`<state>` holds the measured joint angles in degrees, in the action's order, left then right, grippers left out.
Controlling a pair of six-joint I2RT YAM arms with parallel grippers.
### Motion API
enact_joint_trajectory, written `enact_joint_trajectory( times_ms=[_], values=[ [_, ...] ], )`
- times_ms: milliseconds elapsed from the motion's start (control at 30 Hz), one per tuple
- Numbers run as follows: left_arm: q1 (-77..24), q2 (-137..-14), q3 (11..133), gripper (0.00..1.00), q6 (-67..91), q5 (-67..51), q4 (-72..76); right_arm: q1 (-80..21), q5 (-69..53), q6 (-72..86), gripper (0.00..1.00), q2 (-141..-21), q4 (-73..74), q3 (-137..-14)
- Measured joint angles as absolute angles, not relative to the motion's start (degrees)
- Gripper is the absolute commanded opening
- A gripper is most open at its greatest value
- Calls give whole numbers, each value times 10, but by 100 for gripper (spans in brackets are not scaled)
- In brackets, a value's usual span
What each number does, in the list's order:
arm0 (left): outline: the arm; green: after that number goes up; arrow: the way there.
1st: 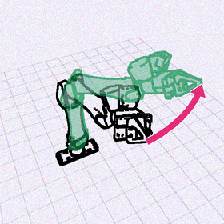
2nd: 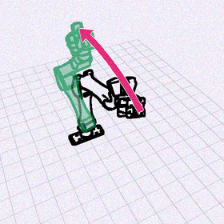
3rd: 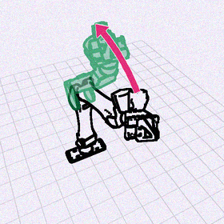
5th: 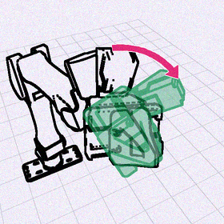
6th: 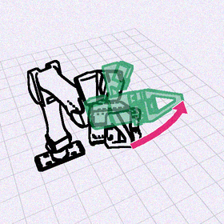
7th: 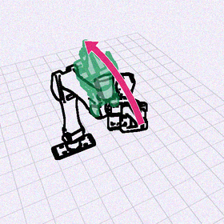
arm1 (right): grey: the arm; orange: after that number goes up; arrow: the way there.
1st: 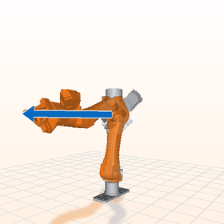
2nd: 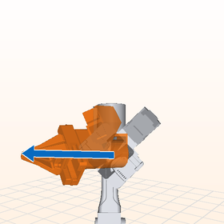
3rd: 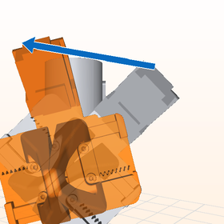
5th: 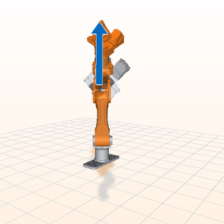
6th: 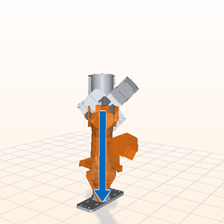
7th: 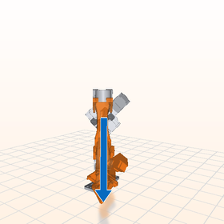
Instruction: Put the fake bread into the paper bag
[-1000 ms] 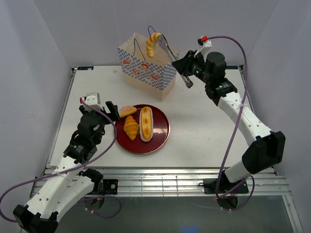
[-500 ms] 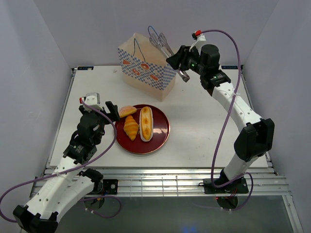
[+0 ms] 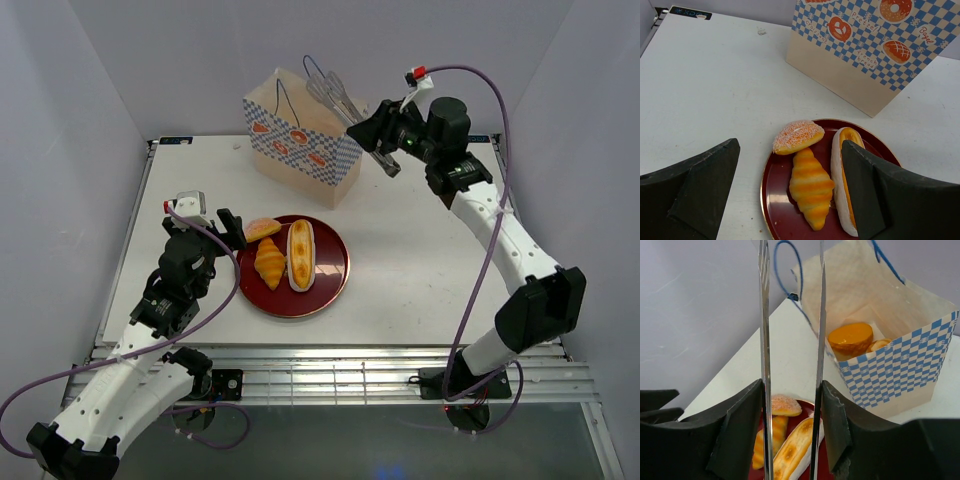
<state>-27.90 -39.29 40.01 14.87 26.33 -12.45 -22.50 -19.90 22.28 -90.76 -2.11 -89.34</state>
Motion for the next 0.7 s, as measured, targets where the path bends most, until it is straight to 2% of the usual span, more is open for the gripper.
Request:
enact_joint_trajectory(
  times_ms=[133,333,700],
  values=[
    [-279,-393,400,93,149,263,-124,-225,-212,223,54,-822,-20,-828],
    [-279,-393,400,93,149,264,-124,-230,-225,235,53,-667,-49,-657],
    [-279,-393,400,93,146,267,-125,-237,-251,256,54,-495,-31,-393]
  ],
)
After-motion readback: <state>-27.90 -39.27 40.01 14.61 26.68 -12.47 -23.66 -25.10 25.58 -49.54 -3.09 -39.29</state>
